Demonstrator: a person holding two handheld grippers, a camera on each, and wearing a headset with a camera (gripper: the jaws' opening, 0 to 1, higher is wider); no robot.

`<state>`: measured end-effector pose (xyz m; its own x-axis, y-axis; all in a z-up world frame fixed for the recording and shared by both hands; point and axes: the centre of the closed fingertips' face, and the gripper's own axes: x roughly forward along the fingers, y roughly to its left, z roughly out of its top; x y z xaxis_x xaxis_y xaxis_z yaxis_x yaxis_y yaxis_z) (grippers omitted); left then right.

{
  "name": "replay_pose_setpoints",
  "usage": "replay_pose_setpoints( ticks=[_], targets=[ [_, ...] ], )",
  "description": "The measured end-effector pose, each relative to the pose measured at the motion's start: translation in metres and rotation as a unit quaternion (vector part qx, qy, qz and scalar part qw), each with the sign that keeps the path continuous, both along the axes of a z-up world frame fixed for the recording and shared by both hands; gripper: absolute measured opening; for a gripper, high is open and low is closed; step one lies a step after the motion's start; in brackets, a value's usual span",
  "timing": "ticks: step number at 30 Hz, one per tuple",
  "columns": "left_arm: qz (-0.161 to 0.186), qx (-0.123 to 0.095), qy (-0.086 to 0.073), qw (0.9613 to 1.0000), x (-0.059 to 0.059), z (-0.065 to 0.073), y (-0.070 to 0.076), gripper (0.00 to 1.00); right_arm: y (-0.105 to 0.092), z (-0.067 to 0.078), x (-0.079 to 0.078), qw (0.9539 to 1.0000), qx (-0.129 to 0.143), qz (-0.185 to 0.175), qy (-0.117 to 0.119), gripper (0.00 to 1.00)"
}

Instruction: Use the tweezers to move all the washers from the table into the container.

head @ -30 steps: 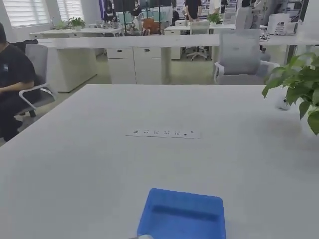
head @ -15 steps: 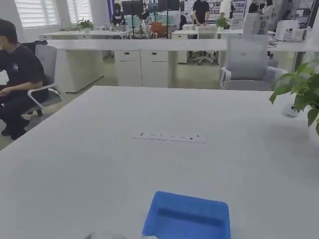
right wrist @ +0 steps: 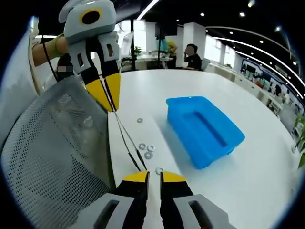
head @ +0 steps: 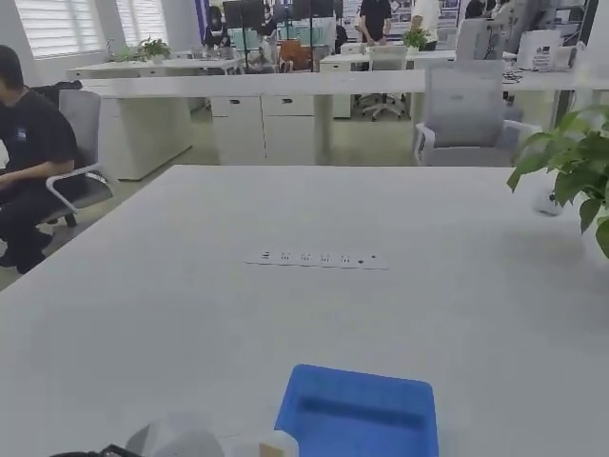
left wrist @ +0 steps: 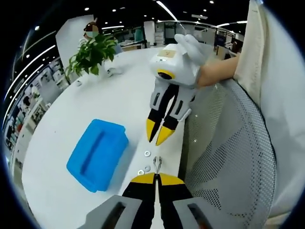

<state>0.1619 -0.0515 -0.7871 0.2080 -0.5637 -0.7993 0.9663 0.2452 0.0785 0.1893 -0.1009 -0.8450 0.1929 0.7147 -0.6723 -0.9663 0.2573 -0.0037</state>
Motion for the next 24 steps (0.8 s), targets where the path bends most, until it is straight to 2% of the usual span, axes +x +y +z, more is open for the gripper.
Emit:
replay_pose_setpoints(
  ticks=[1,4,10,15,22,24],
  targets=[
    [-0.016,0.009,-0.008,0.9998,0.000,0.000,-0.001,0.00,0.003,0.001,-0.003,1.0000,0.004,0.008,0.000,0.06],
    [-0.038,0.026,-0.015,0.9988,-0.001,0.001,-0.004,0.00,0.008,0.003,-0.009,0.9996,0.011,0.026,0.001,0.09],
    [-0.082,0.042,-0.033,0.9952,0.000,0.004,-0.013,0.00,0.015,0.002,-0.018,0.9986,0.011,0.051,0.004,0.15],
    [-0.118,0.048,-0.045,0.9908,-0.002,0.008,-0.021,0.00,0.020,0.000,-0.020,0.9979,0.000,0.064,-0.010,0.20],
    [-0.153,0.056,-0.054,0.9851,-0.005,0.011,-0.031,0.00,0.023,-0.001,-0.017,0.9976,-0.005,0.067,-0.015,0.19],
    [-0.158,0.050,-0.046,0.9851,-0.005,0.013,-0.034,0.00,0.023,0.001,-0.014,0.9981,0.002,0.061,-0.010,0.18]
  ],
)
